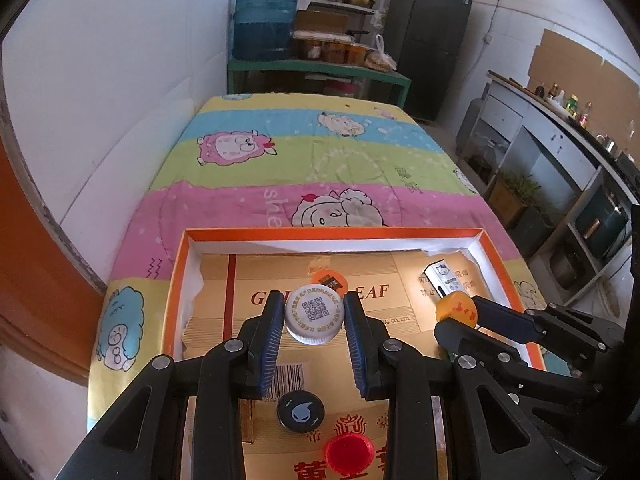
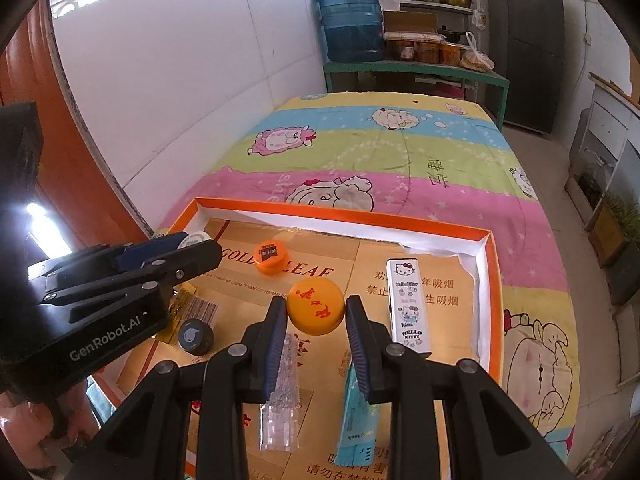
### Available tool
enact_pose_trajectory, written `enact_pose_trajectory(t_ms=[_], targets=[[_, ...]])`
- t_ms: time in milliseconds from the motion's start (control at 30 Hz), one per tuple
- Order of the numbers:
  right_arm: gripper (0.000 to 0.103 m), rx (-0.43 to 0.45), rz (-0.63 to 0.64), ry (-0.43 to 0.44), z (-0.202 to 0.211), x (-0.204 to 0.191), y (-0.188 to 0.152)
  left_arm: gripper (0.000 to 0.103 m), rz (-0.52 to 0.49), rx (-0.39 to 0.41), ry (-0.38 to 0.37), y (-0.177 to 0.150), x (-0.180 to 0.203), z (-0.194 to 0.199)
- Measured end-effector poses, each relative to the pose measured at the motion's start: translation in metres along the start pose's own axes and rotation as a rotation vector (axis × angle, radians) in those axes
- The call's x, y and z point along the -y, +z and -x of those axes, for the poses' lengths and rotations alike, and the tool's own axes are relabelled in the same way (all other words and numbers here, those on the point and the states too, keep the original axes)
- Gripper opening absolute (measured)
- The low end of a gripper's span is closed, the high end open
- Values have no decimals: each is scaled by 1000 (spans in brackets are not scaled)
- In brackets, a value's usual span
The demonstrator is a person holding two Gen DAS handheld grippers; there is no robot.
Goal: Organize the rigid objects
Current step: 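Lower the white cap with the left tool while the right tool lowers the yellow cap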
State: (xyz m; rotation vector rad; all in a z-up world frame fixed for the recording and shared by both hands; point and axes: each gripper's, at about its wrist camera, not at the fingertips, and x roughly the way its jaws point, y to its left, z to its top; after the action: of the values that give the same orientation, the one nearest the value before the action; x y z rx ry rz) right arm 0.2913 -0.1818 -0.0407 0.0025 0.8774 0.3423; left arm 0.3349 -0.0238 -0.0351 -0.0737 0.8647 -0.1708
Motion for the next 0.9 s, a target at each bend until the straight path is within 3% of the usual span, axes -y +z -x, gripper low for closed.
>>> enact_pose_trajectory(t_ms=[900], targets=[[31, -137, 47, -42, -53, 6, 16, 31, -73, -122, 27, -4, 7, -46]])
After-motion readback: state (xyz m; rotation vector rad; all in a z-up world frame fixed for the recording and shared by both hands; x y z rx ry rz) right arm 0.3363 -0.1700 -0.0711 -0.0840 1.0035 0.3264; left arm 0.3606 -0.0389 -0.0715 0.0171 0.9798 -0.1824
